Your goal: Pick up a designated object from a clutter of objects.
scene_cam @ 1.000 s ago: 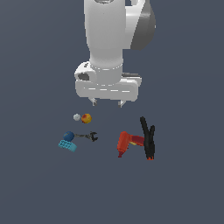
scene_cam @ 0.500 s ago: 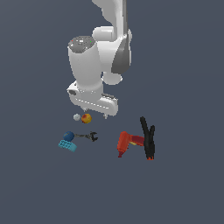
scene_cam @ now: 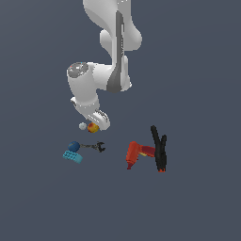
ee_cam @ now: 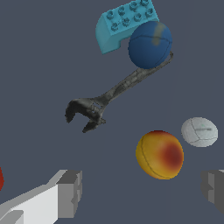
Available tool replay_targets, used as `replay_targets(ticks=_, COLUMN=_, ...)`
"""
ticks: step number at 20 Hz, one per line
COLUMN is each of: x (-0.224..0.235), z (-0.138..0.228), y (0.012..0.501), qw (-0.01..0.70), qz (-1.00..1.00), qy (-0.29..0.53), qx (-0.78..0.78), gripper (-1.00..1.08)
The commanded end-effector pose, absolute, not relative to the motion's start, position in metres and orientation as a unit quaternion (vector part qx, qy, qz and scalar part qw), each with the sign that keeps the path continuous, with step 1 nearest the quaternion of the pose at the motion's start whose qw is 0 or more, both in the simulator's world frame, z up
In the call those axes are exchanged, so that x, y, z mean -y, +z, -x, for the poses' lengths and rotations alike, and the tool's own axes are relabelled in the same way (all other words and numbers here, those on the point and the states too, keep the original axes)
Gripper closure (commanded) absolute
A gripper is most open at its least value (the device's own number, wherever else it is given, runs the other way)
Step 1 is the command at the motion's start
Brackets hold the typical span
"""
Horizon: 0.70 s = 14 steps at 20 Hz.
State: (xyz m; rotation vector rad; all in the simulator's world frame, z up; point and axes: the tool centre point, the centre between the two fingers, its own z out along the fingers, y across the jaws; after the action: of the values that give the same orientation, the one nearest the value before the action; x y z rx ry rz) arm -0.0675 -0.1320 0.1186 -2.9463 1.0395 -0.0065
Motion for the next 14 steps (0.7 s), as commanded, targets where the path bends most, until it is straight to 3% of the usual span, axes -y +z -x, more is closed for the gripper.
replay_targets(ticks=1, x=0.142, z=0.080, y=0.106, qw=0.006, qz=0.934, qy=-0.002, qx=-0.358, gripper=-0.92)
replay_targets(ticks=14, x=0.157, z=0.102, y=0.085, qw=0.000, qz=0.917, qy=0.000, qx=-0.398, gripper=-0.92)
